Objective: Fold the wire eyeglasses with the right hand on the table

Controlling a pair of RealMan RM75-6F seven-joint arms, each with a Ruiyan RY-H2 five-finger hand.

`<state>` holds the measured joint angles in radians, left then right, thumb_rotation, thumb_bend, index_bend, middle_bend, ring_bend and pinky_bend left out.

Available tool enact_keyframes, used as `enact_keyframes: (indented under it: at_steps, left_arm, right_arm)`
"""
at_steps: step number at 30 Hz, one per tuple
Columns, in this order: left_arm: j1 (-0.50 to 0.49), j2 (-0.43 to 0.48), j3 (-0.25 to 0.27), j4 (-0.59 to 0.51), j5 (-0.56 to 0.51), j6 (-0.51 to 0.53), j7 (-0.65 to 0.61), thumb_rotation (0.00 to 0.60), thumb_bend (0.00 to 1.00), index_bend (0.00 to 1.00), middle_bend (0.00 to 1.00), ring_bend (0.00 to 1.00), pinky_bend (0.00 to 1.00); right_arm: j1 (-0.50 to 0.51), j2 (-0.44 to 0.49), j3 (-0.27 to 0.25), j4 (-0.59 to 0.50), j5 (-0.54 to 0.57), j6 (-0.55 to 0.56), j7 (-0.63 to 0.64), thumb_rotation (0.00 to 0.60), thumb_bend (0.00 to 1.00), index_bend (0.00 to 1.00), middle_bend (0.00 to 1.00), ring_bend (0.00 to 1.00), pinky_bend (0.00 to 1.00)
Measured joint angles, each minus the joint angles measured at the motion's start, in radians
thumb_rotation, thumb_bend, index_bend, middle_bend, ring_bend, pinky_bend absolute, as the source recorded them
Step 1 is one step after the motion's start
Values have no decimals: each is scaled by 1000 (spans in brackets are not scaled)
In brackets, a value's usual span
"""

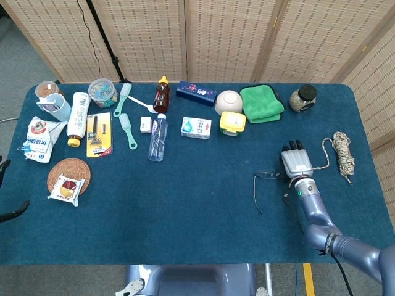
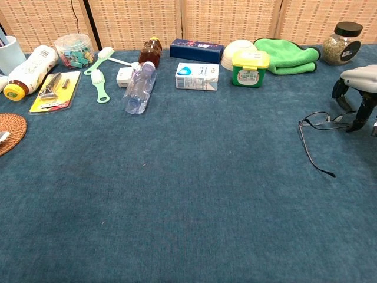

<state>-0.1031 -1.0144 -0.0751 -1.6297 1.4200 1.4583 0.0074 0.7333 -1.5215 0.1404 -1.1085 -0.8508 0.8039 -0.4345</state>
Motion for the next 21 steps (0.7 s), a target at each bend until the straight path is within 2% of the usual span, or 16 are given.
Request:
enact_keyframes:
  at_steps: [5,10,21]
  left_arm:
    - [0,0,-1,-6,1,0,5,441,199,0,0,0,0]
    - [0,0,-1,-8,0,1,8,443,198,0,0,0,0]
    - [-6,-9,-1,0,4,-9,3,441,198,0,0,0,0]
  right_arm:
    - [5,-6,4,35,-17,-10,8,600,129,715,244,74,0]
    - [2,11,4,21,-30,-10,11,600,130,557,158,41,0]
    - [-25,127,9,-215,-48,60,-5,600,130,322,59,0,0]
